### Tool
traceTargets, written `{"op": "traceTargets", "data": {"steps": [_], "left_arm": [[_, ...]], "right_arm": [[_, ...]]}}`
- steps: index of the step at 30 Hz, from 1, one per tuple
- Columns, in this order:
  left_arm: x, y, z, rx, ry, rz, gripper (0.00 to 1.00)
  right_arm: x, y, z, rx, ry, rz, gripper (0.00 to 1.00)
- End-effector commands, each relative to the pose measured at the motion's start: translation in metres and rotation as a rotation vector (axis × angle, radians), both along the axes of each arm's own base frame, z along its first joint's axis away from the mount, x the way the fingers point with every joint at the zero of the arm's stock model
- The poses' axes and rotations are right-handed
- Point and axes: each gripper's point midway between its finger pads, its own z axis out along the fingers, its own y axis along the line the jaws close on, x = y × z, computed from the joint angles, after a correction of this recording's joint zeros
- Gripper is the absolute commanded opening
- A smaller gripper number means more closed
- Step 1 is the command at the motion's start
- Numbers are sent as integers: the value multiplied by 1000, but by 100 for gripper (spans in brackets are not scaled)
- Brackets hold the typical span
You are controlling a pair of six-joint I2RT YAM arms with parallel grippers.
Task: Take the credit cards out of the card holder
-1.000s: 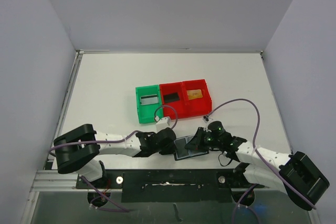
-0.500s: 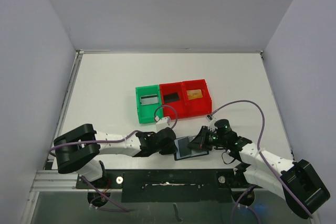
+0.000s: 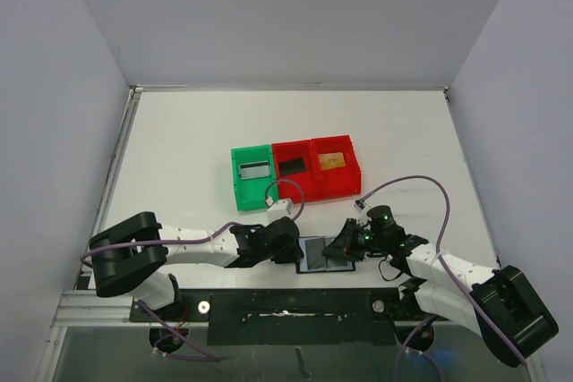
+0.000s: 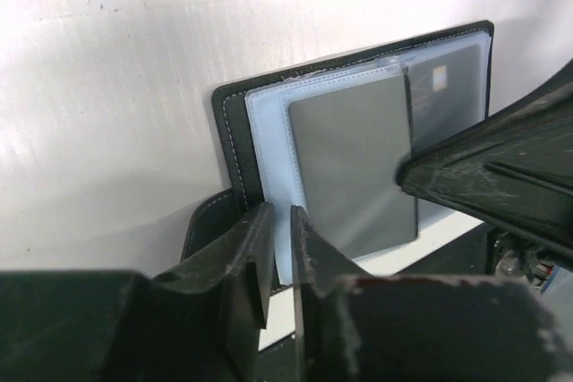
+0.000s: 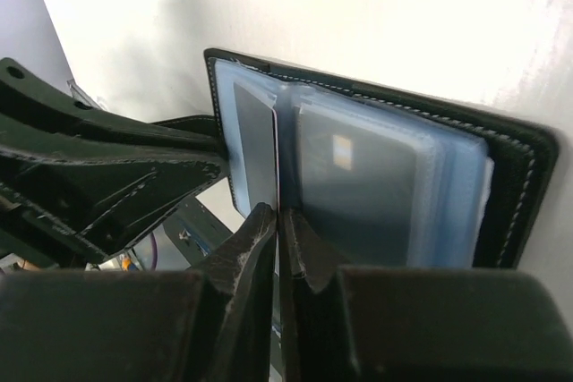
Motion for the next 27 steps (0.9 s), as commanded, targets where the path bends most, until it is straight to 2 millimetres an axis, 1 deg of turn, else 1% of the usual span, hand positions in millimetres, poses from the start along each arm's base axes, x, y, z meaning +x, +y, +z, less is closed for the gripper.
{"op": "traceTargets", "data": {"steps": [1,3,5,7,10,12,15,20,23,25,27], "left_arm": [[3,-13,26,-39,-78,-86,20],[5,-25,39,-75,-106,-116,26],[7,-34,49,-93,-131,-144,28],[7,-41,52,-104,-146,-173,29],[1,-52,46,-108,-137,-248,28],[1,-54,37,-78,-132,-275,20],[-3,-47,15,-34,-78,-254,11],[-6,-21,-18,67,2,-169,1],[-8,-7,-30,124,27,-133,0],[-9,-4,-33,133,37,-125,0],[-11,-3,-33,124,40,-123,0]], "right_arm": [[5,1,-1,39,-9,-41,5],[5,0,-3,36,-10,-47,5],[4,0,-4,34,-5,-55,5],[3,-2,-6,30,-2,-58,5],[4,-2,-8,29,0,-67,5],[4,-3,-8,34,3,-78,5],[4,-3,-8,46,1,-89,5],[5,-3,-6,48,-2,-91,7],[7,-1,-1,79,-14,-108,13],[9,0,2,109,-15,-130,20],[9,1,4,137,-17,-143,22]]}}
